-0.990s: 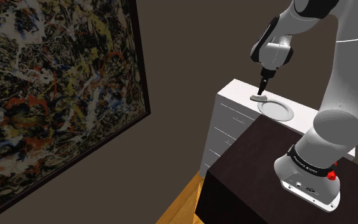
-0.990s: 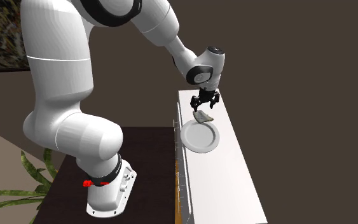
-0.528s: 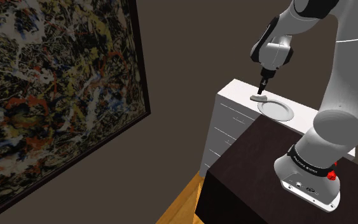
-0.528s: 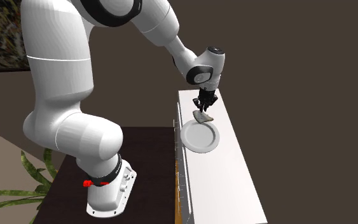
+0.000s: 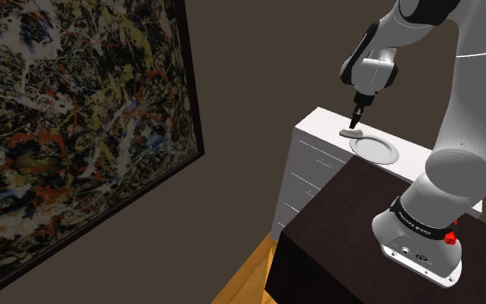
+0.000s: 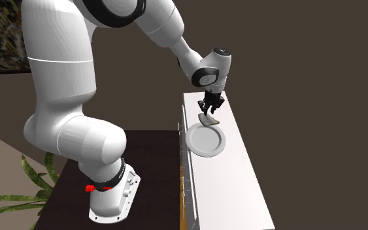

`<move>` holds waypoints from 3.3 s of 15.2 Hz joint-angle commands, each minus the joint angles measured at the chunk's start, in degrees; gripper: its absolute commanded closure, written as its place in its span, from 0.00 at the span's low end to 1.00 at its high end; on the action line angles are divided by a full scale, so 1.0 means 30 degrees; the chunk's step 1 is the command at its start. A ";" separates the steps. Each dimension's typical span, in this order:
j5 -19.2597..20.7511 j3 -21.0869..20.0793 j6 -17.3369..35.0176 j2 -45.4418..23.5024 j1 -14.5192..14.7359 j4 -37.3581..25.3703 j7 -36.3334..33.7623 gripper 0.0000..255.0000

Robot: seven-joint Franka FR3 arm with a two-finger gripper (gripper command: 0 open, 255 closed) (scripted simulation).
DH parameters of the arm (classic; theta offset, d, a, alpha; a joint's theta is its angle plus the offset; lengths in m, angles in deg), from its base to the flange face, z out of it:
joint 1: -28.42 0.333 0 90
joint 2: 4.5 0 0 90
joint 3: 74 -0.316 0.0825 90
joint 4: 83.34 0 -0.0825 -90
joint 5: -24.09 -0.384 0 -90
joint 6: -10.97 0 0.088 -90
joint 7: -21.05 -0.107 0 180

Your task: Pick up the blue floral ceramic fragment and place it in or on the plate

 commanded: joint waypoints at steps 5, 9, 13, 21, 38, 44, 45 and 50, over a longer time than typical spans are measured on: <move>0.1170 -0.0675 -0.1790 -0.1345 0.0627 -0.1642 0.0257 0.00; 0.0543 -0.1214 -0.1051 -0.2145 0.0233 -0.1651 0.0672 0.00; 0.0304 -0.1436 -0.0765 -0.2465 0.0070 -0.1672 0.0831 0.00; 0.0306 -0.1434 -0.0768 -0.2464 0.0071 -0.1672 0.0830 1.00; 0.1783 -0.0132 -0.2260 -0.0416 0.1062 -0.1264 -0.0080 1.00; 0.2854 0.0666 -0.3339 0.0918 0.1671 -0.1186 -0.0748 1.00; 0.3035 0.0790 -0.3525 0.1137 0.1767 -0.1189 -0.0862 1.00; 0.4533 0.2054 -0.2405 0.3548 0.2268 0.1913 -0.0786 1.00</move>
